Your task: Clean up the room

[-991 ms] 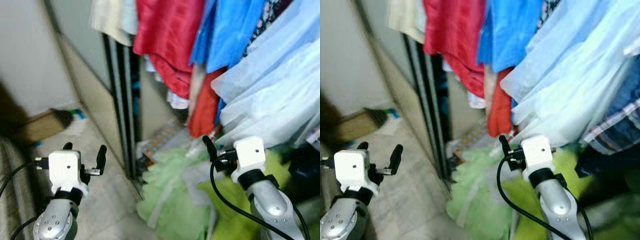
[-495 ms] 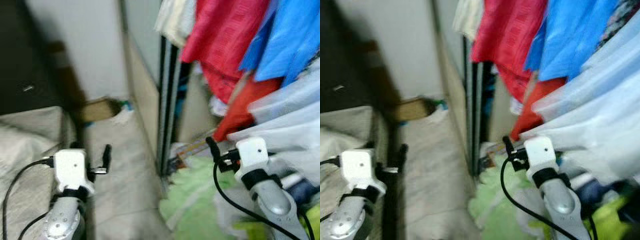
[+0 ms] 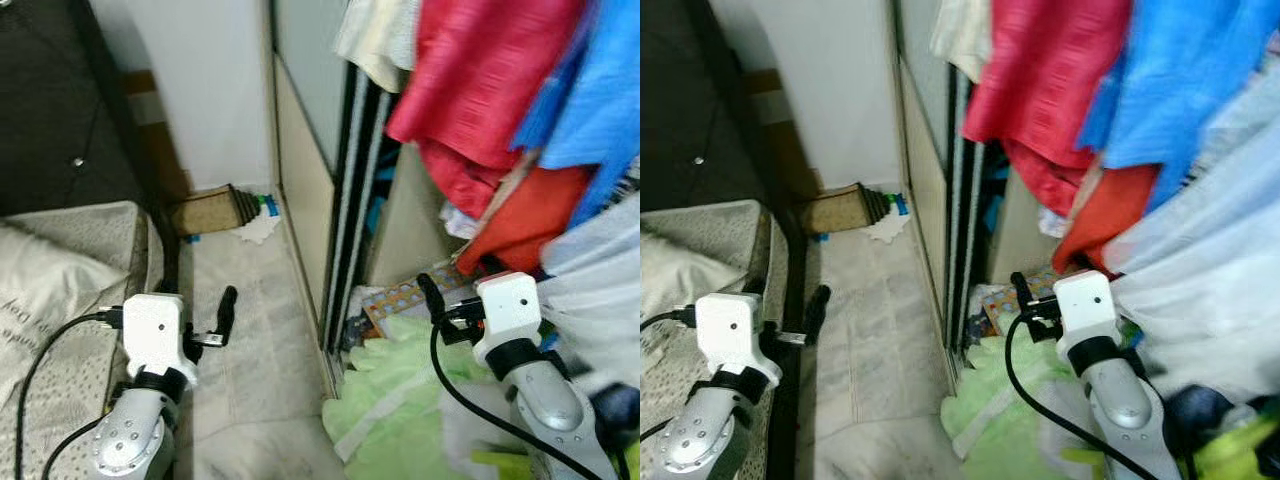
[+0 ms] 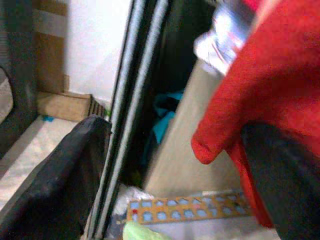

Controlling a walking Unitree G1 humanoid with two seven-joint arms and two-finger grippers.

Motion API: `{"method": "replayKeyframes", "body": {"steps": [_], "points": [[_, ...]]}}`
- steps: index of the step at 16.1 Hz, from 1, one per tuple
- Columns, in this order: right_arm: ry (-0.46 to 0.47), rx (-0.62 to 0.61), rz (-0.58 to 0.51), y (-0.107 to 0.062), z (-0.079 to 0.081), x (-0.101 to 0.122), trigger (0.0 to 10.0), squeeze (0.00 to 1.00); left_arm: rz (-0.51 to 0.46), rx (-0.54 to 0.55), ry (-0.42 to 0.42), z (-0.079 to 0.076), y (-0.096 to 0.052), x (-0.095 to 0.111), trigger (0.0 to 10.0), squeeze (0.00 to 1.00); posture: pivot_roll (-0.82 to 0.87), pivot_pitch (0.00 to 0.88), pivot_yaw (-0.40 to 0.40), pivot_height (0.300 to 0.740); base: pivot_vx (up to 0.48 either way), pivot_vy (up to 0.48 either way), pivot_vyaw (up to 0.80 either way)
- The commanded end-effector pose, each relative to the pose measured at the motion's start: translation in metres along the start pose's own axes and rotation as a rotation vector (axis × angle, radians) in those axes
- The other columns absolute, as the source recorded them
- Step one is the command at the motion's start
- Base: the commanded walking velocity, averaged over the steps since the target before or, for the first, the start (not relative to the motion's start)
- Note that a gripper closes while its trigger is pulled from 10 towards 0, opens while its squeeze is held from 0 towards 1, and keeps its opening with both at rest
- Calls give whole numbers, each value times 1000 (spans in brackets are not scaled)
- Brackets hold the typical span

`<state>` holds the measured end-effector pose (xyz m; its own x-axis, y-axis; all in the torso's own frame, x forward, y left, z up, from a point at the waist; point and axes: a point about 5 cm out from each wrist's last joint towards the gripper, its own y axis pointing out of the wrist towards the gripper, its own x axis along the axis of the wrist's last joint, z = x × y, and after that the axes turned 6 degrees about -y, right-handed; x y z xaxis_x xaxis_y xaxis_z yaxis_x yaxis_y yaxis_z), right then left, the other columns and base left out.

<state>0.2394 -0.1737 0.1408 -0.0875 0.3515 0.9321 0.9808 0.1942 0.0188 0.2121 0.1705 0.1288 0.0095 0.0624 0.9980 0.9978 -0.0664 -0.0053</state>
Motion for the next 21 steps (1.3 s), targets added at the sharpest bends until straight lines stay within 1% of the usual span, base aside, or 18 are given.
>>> {"method": "replayKeyframes", "body": {"steps": [1, 2, 4, 9, 10, 15, 17, 21], "points": [[-22, -3, -8, -6, -3, 2, 10000, 0, 2, -2, -4, 1, -1, 0, 10000, 0, -51, 52, -65, 740, 0, 0, -569], [-39, 3, 0, -10, -2, 1, 10000, 0, 3, -5, -4, 1, -1, 0, 10000, 0, -55, 51, -65, 740, 0, 0, 800], [-31, 2, 9, -14, -4, -1, 10000, 0, 10, -16, -7, 1, 0, -1, 10000, 0, -57, 51, -61, 740, 0, 0, 800], [-26, 3, 8, -15, -4, -1, 10000, 0, 14, -33, -1, 0, 0, -2, 10000, 0, -58, 45, -59, 740, 0, 0, 779], [-26, 3, 10, -15, -4, -2, 10000, 0, 15, -35, -1, 0, 1, -3, 10000, 0, -58, 45, -59, 740, 0, 0, 494], [-19, -11, 23, -17, -9, -3, 10000, 0, 21, -44, -12, -1, 1, -3, 10000, 0, -61, 51, -61, 740, 0, 0, 0], [-40, -2, 22, -17, -8, -3, 10000, 0, 21, -48, -9, -2, 2, -3, 10000, 0, -61, 51, -60, 740, 0, 0, 725], [-35, -2, 22, -17, -8, -3, 10000, 0, 27, -50, -9, -2, 2, -4, 10000, 0, -61, 54, -59, 740, 0, 0, 800]]}}
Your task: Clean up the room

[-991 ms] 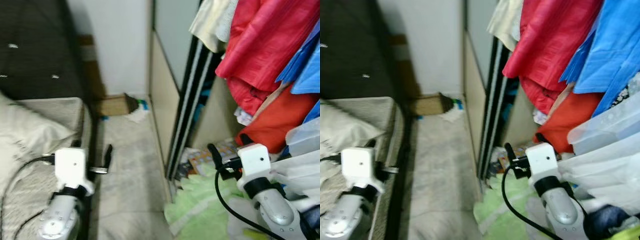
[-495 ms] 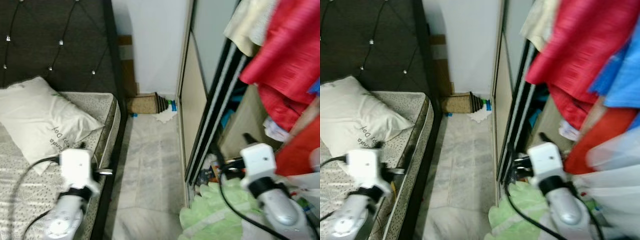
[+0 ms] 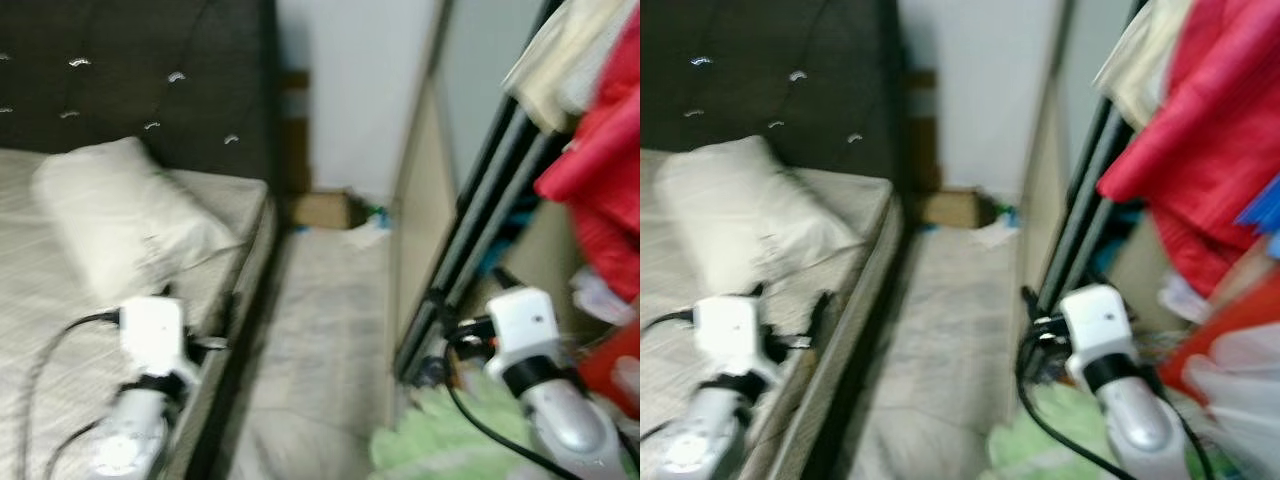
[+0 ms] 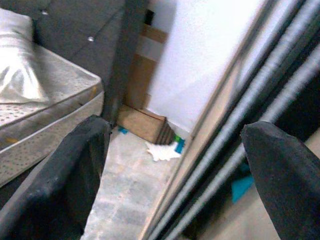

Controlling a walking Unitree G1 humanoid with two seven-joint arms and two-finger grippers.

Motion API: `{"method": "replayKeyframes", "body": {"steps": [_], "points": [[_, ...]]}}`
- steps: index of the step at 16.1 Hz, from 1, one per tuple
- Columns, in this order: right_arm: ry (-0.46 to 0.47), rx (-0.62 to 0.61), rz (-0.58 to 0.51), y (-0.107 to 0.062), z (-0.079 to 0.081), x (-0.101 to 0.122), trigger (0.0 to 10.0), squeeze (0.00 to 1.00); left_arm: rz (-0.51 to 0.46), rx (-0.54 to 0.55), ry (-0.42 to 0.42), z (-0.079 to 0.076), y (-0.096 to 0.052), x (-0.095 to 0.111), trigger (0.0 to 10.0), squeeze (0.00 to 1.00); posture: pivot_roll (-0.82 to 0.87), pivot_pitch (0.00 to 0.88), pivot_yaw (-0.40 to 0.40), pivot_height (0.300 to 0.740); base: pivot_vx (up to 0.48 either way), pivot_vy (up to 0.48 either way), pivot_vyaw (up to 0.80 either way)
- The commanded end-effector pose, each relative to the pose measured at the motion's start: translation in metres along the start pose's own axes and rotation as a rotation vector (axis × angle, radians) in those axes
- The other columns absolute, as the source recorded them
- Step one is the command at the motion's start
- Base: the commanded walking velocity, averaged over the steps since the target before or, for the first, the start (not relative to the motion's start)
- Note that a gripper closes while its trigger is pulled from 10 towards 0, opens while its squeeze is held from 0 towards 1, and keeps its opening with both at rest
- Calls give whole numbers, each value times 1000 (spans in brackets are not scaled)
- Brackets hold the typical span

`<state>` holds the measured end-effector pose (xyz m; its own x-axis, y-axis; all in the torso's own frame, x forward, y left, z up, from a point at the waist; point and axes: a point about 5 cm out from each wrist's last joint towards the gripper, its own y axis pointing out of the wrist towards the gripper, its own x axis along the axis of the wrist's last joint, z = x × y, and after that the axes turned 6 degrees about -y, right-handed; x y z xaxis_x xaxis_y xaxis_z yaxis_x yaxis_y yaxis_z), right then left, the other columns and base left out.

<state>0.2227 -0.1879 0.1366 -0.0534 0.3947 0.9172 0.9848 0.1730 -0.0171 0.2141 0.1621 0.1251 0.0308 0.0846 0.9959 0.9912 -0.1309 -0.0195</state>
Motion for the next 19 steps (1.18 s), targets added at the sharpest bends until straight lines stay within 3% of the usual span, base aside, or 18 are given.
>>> {"method": "replayKeyframes", "body": {"steps": [1, 4, 8, 19], "points": [[5, 5, -19, 2, 1, 4, 10000, 0, 9, 14, 16, 6, -1, 0, 10000, 0, -61, 54, -59, 740, 0, 0, 800], [8, 6, -19, 2, 1, 4, 10000, 0, 10, 14, 17, 6, -1, 0, 10000, 0, -61, 55, -60, 740, 0, 0, 800], [8, 6, -19, 1, 1, 4, 10000, 0, 10, 13, 18, 5, -1, 0, 10000, 0, -62, 56, -61, 740, 0, 0, 0], [18, 23, -29, 4, 2, 6, 10000, 0, 8, 15, 18, 5, 0, 1, 10000, 0, -63, 60, -61, 740, 0, 0, 800]]}}
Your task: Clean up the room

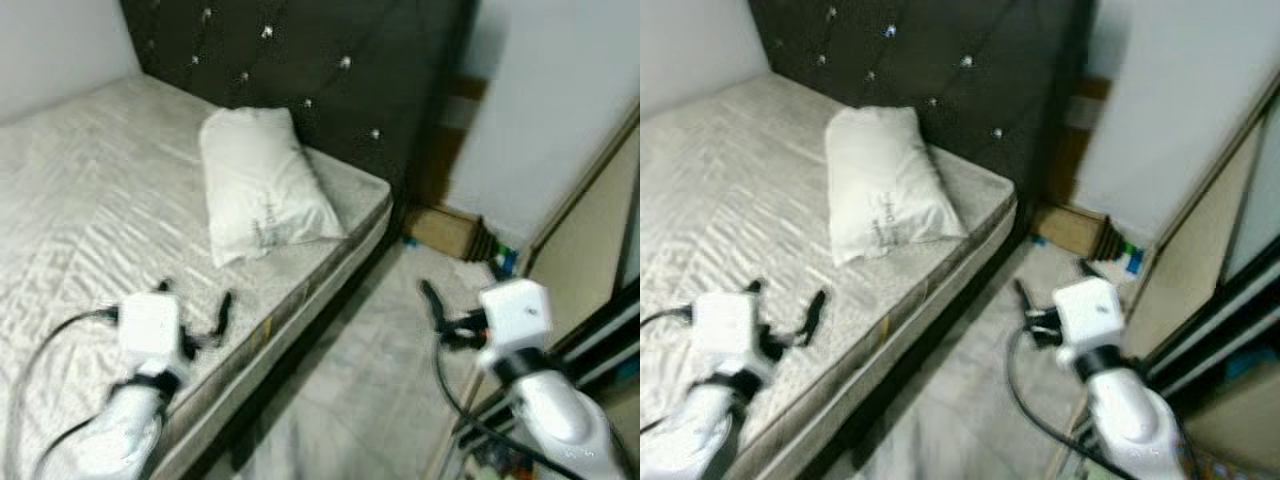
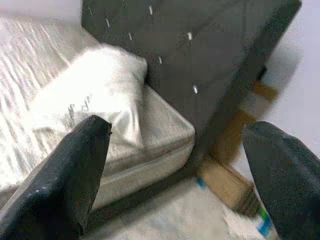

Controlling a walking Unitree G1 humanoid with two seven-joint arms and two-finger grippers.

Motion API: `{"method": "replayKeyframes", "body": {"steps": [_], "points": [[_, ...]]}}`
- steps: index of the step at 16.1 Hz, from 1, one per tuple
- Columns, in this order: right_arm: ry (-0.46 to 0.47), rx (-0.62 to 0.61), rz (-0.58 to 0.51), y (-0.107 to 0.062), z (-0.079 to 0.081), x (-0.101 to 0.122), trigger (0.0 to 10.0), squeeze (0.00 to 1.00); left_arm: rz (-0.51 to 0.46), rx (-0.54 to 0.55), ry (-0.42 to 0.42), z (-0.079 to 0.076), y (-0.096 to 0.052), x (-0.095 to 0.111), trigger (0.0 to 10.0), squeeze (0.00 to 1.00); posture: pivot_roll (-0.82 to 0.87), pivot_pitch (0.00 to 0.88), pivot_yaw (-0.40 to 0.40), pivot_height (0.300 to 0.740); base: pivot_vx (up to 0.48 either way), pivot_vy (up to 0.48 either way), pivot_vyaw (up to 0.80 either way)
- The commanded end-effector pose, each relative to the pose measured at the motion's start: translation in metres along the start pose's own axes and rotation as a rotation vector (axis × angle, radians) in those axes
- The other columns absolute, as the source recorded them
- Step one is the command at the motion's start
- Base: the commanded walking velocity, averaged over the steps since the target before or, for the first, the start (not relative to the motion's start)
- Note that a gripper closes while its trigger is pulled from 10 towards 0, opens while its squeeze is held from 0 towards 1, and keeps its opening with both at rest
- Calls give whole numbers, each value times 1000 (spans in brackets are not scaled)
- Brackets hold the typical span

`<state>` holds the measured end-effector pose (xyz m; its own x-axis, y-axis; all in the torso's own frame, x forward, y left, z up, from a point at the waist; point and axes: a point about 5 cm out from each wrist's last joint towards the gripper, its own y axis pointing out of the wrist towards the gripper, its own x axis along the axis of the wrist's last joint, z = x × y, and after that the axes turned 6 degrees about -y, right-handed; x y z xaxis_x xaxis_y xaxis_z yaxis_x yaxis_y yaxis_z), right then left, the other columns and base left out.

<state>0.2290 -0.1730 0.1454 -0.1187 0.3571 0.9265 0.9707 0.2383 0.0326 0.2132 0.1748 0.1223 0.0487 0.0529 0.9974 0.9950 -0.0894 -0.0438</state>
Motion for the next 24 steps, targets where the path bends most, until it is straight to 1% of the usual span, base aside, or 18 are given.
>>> {"method": "replayKeyframes", "body": {"steps": [1, 10, 14, 20, 22, 23, 24], "points": [[-4, -19, 41, -6, -7, -7, 10000, 0, -18, -17, -8, -7, 2, 3, 10000, 0, -61, 59, -61, 740, 0, 0, 800], [13, -10, 28, -2, -4, -7, 10000, 0, -29, -8, 3, -4, 4, 5, 10000, 0, -57, 50, -58, 740, 0, 0, 800], [19, 2, 13, 1, -3, -5, 10000, 0, -33, -1, -4, -4, 6, 6, 10000, 0, -55, 41, -56, 740, 0, 0, 800], [26, 34, -46, 13, 1, 4, 10000, 0, -59, 23, 22, -1, 13, 9, 10000, 0, -46, 14, -50, 740, 0, 0, 800], [24, 25, -49, 16, 0, 3, 10000, 0, -61, 40, 28, 2, 15, 10, 10000, 0, -37, 6, -51, 740, 0, 0, 800], [30, 16, -51, 20, 0, 2, 10000, 0, -67, 72, 26, 6, 16, 10, 10000, 0, -32, 0, -50, 740, 0, 0, 800], [31, 15, -56, 22, 0, 3, 10000, 0, -71, 80, 25, 7, 17, 11, 10000, 0, -30, 0, -50, 740, 0, 0, 800]]}}
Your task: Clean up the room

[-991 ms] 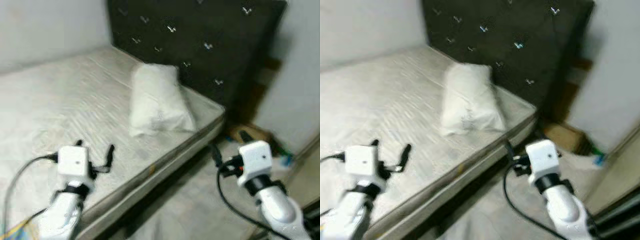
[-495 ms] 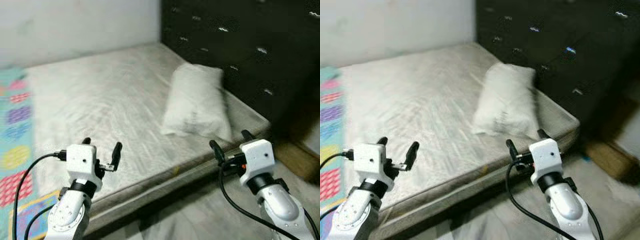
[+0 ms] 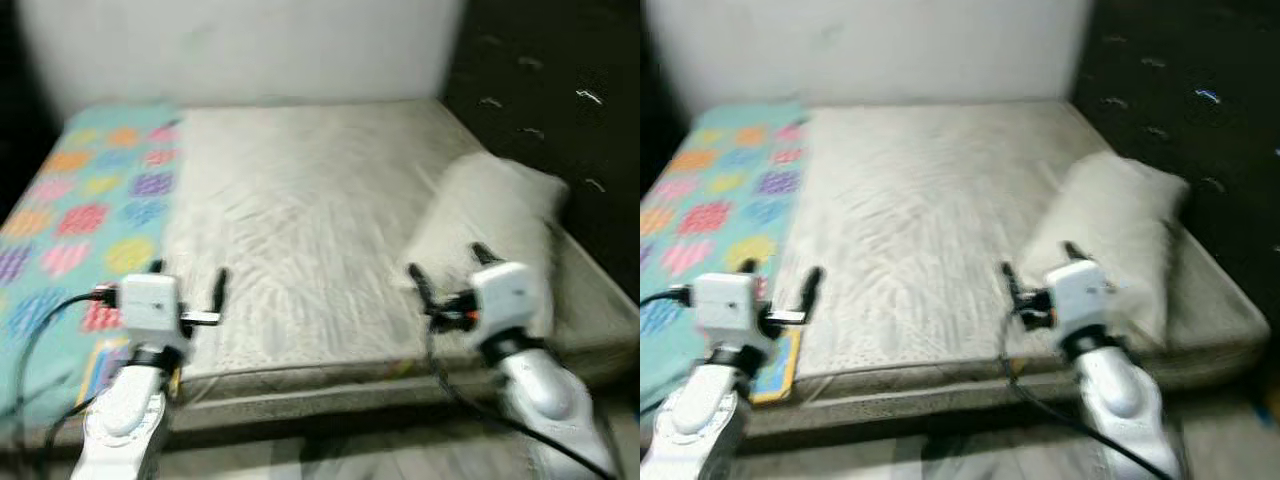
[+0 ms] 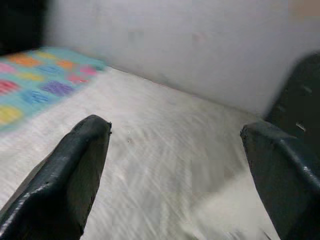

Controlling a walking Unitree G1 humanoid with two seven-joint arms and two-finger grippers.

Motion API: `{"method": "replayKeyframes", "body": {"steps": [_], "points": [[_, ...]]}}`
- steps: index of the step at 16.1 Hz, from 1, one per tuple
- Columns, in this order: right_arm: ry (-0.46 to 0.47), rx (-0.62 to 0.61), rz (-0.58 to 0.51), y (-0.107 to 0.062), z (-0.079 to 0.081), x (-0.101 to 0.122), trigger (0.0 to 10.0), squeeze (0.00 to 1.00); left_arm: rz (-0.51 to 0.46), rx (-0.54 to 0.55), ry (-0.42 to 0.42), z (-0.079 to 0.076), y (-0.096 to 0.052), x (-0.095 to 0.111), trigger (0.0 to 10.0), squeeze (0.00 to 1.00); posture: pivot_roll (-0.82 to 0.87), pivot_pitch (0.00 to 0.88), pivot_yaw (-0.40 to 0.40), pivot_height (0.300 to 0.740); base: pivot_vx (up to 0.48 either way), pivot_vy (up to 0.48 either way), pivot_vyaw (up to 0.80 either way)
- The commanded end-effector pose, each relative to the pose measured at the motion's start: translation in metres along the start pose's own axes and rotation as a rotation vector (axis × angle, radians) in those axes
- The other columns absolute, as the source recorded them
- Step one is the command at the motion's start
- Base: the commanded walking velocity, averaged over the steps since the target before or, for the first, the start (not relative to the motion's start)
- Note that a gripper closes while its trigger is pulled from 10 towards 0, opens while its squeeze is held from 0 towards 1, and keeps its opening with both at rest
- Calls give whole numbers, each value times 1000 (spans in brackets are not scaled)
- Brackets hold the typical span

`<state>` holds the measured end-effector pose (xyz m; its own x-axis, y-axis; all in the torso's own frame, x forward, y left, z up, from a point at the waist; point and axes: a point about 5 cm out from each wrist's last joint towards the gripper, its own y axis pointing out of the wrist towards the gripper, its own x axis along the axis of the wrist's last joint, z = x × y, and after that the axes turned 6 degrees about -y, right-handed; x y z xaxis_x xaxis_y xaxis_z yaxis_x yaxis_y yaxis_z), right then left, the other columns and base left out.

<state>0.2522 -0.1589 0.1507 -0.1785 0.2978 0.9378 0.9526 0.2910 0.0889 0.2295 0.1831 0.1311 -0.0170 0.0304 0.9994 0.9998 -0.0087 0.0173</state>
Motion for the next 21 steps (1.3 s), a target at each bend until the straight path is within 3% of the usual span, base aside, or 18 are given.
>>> {"method": "replayKeyframes", "body": {"steps": [1, 7, 11, 15, 21], "points": [[-10, -18, 7, -1, -5, -3, 10000, 0, -14, 6, 0, -1, 4, 2, 10000, 0, -28, 0, -50, 740, 0, 0, 800], [6, -23, -20, 21, -6, -6, 10000, 0, -39, 93, 5, 8, 9, 3, 10000, 0, 25, 0, -79, 740, 0, 0, 240], [7, 30, -21, 33, 4, -10, 10000, 0, -29, 134, -3, 11, 8, -4, 10000, 0, 45, 0, -94, 740, 0, 0, 0], [24, -10, -3, 33, -1, -14, 10000, 0, -23, 147, 5, 20, 9, -4, 10000, 0, 28, 0, -52, 740, 0, 0, 0], [33, -86, 7, 29, -12, -17, 10000, 0, -23, 111, -10, 13, 14, -5, 10000, 0, -1, 0, -44, 740, 0, 0, 0]]}}
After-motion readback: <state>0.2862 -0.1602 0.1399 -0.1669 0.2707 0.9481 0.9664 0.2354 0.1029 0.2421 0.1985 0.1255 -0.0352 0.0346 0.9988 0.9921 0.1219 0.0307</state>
